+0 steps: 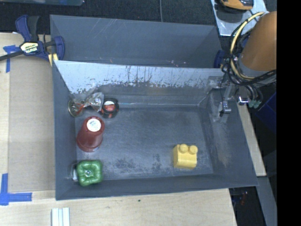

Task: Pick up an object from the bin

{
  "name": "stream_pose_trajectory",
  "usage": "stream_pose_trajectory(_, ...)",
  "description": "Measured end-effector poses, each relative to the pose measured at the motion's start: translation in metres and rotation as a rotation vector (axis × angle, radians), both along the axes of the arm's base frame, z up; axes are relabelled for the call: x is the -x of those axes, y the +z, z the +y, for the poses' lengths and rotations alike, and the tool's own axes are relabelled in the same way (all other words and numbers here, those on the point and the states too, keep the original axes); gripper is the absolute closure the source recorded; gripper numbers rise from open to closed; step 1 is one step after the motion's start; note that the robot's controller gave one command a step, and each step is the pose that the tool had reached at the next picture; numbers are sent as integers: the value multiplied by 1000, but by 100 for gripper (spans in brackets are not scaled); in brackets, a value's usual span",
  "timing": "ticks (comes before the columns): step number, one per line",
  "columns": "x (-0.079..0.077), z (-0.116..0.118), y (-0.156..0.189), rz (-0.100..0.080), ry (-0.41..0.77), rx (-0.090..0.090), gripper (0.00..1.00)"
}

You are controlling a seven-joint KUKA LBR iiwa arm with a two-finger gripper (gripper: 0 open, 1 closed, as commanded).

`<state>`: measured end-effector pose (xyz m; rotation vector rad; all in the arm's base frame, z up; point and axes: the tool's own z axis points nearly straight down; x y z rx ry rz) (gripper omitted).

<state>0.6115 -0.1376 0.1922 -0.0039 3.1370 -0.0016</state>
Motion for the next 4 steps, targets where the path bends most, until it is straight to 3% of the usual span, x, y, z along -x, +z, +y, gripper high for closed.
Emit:
stream_pose_trajectory(1,0,0,0,0,0,0,0)
stream_pose_trajectory(2,33,-3,-40,-4,-74,0,0)
stream_pose_trajectory(3,23,28,-49,-4,146,2,0)
stream_pose_trajectory(4,47,23,-57,-4,242,2,0)
